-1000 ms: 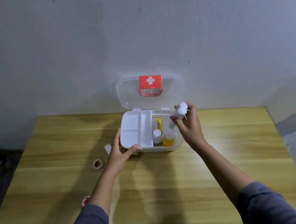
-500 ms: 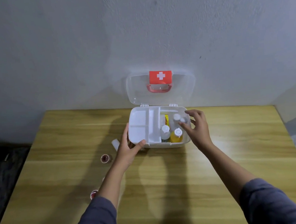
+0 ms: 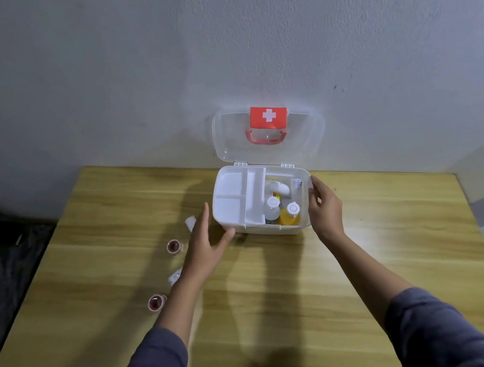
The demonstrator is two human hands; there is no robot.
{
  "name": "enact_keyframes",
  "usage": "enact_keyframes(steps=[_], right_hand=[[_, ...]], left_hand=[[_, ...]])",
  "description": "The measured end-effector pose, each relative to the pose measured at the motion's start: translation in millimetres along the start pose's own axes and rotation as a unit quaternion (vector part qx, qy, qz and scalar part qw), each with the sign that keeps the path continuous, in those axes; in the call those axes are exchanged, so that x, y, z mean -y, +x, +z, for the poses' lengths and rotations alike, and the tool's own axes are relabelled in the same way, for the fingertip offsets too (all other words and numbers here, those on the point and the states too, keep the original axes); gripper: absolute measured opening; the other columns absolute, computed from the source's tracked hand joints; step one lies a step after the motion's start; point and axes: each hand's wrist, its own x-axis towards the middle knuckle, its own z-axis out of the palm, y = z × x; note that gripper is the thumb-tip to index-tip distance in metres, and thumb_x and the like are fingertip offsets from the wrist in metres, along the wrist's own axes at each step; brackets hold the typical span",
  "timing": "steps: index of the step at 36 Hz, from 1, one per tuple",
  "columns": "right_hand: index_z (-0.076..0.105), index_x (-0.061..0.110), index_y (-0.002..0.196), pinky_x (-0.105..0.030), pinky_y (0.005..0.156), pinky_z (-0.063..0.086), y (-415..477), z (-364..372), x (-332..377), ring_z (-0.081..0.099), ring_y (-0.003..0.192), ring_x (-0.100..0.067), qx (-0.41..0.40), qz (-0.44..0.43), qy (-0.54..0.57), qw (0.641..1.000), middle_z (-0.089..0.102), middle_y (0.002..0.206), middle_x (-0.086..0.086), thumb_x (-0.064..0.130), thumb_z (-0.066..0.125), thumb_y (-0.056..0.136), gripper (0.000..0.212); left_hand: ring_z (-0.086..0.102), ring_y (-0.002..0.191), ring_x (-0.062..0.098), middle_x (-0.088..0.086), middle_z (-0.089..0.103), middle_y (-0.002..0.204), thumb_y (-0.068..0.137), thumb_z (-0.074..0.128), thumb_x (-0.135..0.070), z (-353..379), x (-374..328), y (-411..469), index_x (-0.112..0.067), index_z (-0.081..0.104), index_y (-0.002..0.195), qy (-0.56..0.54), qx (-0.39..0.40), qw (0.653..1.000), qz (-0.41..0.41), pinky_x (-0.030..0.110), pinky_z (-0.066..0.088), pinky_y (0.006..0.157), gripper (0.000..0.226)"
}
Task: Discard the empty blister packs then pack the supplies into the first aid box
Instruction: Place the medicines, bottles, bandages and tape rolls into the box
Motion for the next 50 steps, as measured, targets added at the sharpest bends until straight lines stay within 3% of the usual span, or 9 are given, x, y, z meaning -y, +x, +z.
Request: enact_keyframes(steps=[5,12,20,23,26,32,38,44,50], right_hand=[[0.053,0.01,0.127,-0.019,0.087,0.035,-3.2,-0.1,4.9,0.052,0.106,-0.013,-0.004,0.009,0.004,1.0,0.061,0.125,-0.008,0.005,0.038,0.094,0.036],[0.05,0.01,0.13,-0.026,0.095,0.038,-3.7,5.6,0.0,0.052,0.119,-0.022,-0.018,0.022,-0.008,1.0,0.057,0.132,-0.008,0.007,0.037,0.095,0.037],[0.052,0.018,0.126,-0.011,0.077,0.033,-5.6,8.5,2.9,0.051,0.1,-0.01,-0.031,0.021,0.0,0.999,0.058,0.116,0.006,0.009,0.036,0.096,0.035],[0.052,0.019,0.126,-0.011,0.076,0.034,-6.0,9.8,2.7,0.052,0.1,-0.011,-0.033,0.033,0.011,0.999,0.057,0.114,0.007,0.012,0.037,0.097,0.034],[0.051,0.021,0.126,-0.017,0.08,0.036,-5.2,10.8,1.7,0.053,0.1,-0.012,-0.035,0.035,0.008,0.999,0.061,0.12,0.001,0.014,0.037,0.097,0.033],[0.051,0.022,0.125,-0.011,0.065,0.038,-4.1,11.5,-3.2,0.053,0.091,-0.014,-0.038,0.034,0.004,0.999,0.064,0.114,-0.004,0.015,0.037,0.097,0.032],[0.051,0.024,0.125,0.0,0.064,0.037,-2.5,12.9,-6.1,0.052,0.09,-0.013,-0.04,0.034,-0.001,0.999,0.063,0.113,-0.004,0.017,0.037,0.098,0.032],[0.05,0.023,0.126,0.001,0.061,0.036,-1.9,12.3,-3.9,0.05,0.084,-0.015,-0.034,0.036,-0.003,0.999,0.06,0.104,0.001,0.016,0.036,0.098,0.032],[0.048,0.022,0.127,-0.009,0.06,0.039,-2.7,9.0,0.8,0.051,0.072,-0.007,-0.016,0.035,-0.011,0.999,0.06,0.095,0.0,0.017,0.035,0.098,0.032]], left_hand=[[0.002,0.142,0.006,0.0,0.016,0.155,0.072,0.032,-0.081,-30.2,53.2,-21.8,-0.013,0.014,0.148,0.276,-0.015,0.958,0.078,0.032,0.006,0.114,0.103],[-0.012,0.144,0.011,0.0,0.002,0.159,0.088,0.016,-0.065,-47.1,85.9,-15.4,-0.015,0.008,0.149,0.503,0.073,0.855,0.098,0.04,-0.014,0.115,0.079],[-0.013,0.144,0.012,0.009,0.024,0.152,0.09,0.015,-0.062,-41.5,75.3,28.1,-0.012,0.009,0.146,0.506,0.099,0.85,0.108,0.042,-0.012,0.113,0.076],[0.019,0.142,0.023,0.015,0.037,0.148,0.083,0.033,-0.056,-39.3,73.8,45.0,-0.012,0.016,0.144,0.487,0.109,0.857,0.129,0.038,-0.008,0.113,0.077],[0.044,0.13,0.033,0.021,0.05,0.137,0.08,0.036,-0.05,-32.3,73.1,57.8,-0.007,0.028,0.138,0.459,0.108,0.869,0.149,0.039,0.013,0.112,0.072],[0.039,0.12,0.031,0.022,0.056,0.125,0.082,0.036,-0.05,-24.0,66.9,65.7,-0.009,0.04,0.13,0.434,0.106,0.886,0.126,0.047,0.054,0.075,0.063],[0.052,0.08,0.031,0.015,0.056,0.088,0.083,0.037,-0.051,-28.1,61.7,71.0,-0.011,0.051,0.103,0.472,0.067,0.862,0.172,0.037,0.048,0.059,0.047],[0.048,0.1,0.034,0.018,0.054,0.105,0.091,0.05,-0.036,-34.5,45.0,80.0,-0.005,0.053,0.108,0.428,0.072,0.895,0.098,0.042,0.036,0.082,0.036],[0.053,0.094,0.041,0.024,0.059,0.1,0.087,0.06,-0.03,-55.2,19.7,83.1,0.004,0.055,0.102,0.39,-0.065,0.917,0.046,0.048,0.045,0.074,0.037]])
